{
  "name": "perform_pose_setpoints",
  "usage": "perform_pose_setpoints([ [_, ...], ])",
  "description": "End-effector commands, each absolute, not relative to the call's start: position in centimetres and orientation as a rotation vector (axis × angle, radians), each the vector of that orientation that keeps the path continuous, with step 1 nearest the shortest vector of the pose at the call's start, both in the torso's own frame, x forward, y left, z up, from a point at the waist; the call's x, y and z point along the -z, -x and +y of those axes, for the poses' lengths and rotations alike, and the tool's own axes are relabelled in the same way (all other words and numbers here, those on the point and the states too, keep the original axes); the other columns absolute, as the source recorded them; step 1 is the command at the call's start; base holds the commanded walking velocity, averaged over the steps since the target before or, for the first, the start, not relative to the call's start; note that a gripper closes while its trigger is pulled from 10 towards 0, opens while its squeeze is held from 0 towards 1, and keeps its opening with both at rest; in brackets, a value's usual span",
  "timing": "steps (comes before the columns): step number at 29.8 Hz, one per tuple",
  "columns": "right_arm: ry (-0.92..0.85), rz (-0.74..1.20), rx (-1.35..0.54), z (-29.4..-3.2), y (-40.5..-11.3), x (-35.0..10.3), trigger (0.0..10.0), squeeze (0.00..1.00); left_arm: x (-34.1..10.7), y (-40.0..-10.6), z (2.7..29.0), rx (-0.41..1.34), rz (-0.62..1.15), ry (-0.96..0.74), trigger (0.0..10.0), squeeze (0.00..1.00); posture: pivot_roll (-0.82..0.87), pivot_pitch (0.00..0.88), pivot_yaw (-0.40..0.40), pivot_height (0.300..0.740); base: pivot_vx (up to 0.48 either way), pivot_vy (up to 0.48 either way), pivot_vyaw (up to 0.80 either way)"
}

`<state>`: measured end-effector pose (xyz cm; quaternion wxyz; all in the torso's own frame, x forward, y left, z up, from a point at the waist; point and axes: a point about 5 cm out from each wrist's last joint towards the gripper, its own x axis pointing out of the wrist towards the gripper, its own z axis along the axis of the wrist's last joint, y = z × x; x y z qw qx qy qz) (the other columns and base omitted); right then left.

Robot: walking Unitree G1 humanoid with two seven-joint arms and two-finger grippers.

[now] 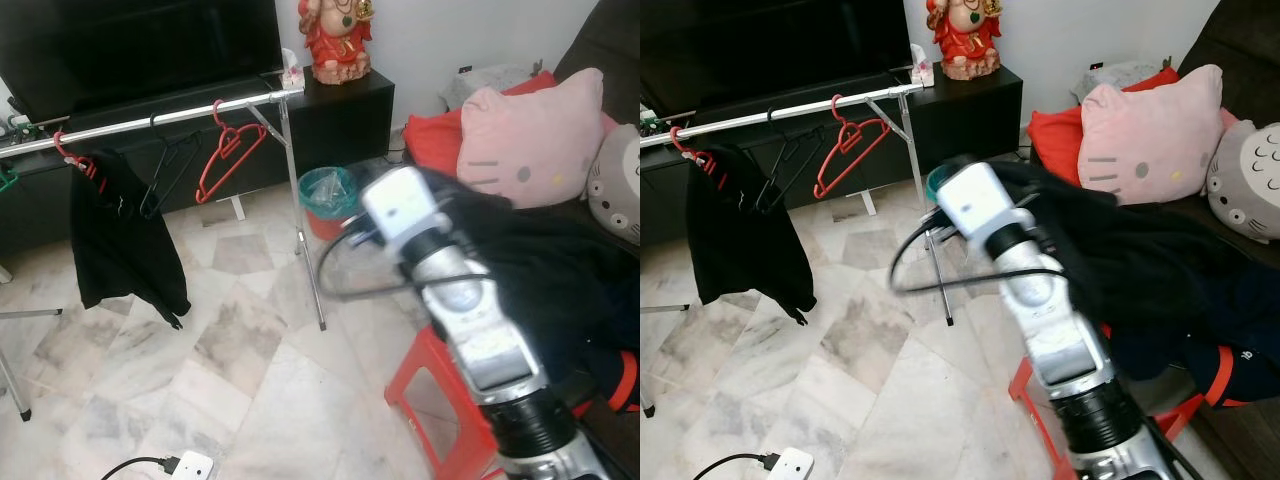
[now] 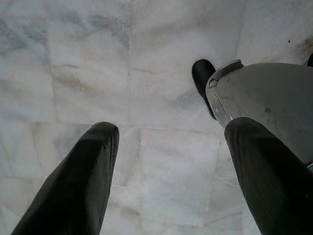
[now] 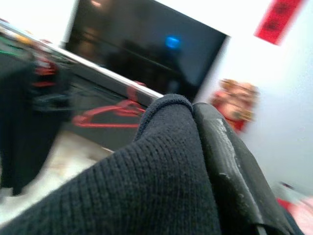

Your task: Hang hanger

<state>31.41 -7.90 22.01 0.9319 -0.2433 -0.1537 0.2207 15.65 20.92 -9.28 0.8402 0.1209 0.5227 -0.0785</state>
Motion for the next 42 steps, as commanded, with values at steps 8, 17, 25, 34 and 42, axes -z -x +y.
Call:
perform_pose_setpoints([
  [8,0.44,-0.327,-0.606,-7.0,-30.1,-21.3,10.0,0.0,9.3,-15.3,21.3,0.151,1.111,-0.259,10.0,0.0,-0.08,0.0,0.105,0.74,0.0,0.0,0.0],
  [17,0.296,-0.266,-1.161,-3.5,-24.5,-20.0,10.0,0.0,9.4,-15.3,21.3,0.15,1.113,-0.261,10.0,0.0,-0.08,0.0,0.104,0.74,0.0,0.0,0.0],
  [25,0.252,-0.212,-1.366,-3.5,-22.4,-19.6,10.0,0.0,9.4,-15.3,21.3,0.151,1.112,-0.261,10.0,0.0,-0.08,0.0,0.104,0.74,0.0,0.0,0.0],
  [34,0.039,-0.317,-1.626,-2.8,-18.9,-21.8,10.0,0.0,9.3,-15.3,21.3,0.148,1.109,-0.259,10.0,0.0,-0.08,0.0,0.102,0.74,0.0,0.0,0.0],
  [42,-0.038,-0.274,-1.659,-3.6,-18.3,-21.3,10.0,0.0,9.3,-15.3,21.3,0.146,1.109,-0.263,10.0,0.0,-0.09,0.0,0.104,0.74,0.0,0.0,0.0],
])
